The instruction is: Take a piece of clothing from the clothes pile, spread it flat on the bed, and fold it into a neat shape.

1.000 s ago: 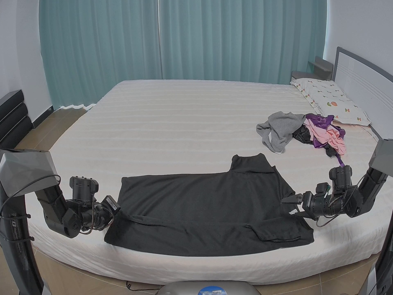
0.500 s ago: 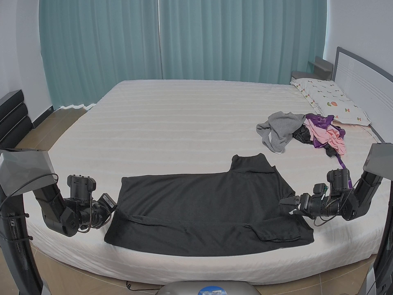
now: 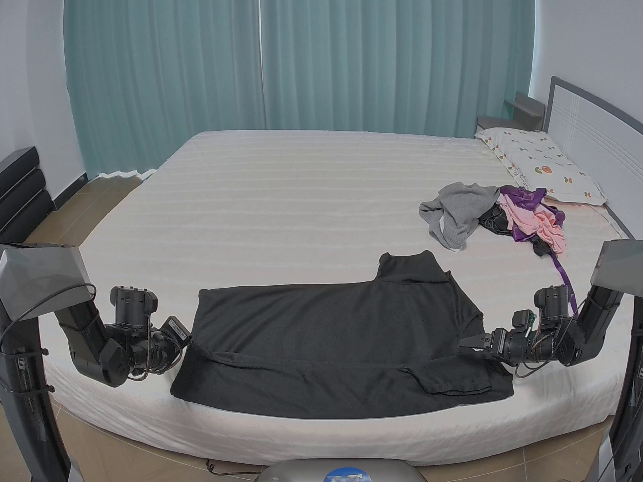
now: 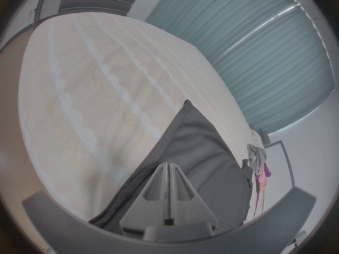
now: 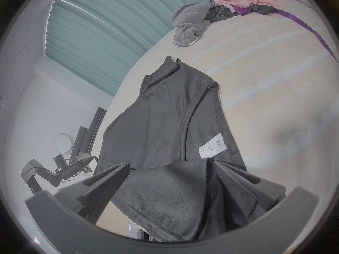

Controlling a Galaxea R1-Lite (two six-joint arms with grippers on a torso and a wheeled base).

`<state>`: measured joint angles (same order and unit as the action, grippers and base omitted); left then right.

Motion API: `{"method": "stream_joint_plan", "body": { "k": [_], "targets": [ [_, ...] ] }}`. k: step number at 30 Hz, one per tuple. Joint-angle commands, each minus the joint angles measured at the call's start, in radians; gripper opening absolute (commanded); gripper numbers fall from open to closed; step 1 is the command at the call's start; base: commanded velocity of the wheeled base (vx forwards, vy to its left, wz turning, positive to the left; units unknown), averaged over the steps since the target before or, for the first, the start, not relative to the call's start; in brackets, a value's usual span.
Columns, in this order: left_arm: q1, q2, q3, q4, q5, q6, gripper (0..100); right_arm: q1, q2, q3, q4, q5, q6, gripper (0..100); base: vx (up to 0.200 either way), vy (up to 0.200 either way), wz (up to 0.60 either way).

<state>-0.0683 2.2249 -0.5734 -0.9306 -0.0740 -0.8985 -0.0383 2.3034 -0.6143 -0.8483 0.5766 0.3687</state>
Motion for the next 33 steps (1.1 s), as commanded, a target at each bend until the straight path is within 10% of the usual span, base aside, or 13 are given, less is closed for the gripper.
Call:
{"method": "stream_joint_plan", "body": {
  "k": [1,2,3,33],
  "targets": [
    [-0.001,0.002,0.0,0.0,0.0,0.0,0,0.0,0.008,0.002,0.0,0.0,-0.001,100,0.0,0.0,0.0],
    [0.001,0.002,-0.002,0.0,0.0,0.0,0,0.0,0.008,0.007,0.0,-0.001,-0.004,100,0.0,0.0,0.0],
    [0.001,0.002,-0.002,0.0,0.0,0.0,0,0.0,0.008,0.008,0.0,-0.001,-0.007,0,0.0,0.0,0.0],
    [-0.002,-0.162,0.112,0.003,0.002,-0.008,0,-0.086,-0.242,0.222,-0.002,0.046,-0.031,0,0.0,0.0,0.0]
  ]
}}
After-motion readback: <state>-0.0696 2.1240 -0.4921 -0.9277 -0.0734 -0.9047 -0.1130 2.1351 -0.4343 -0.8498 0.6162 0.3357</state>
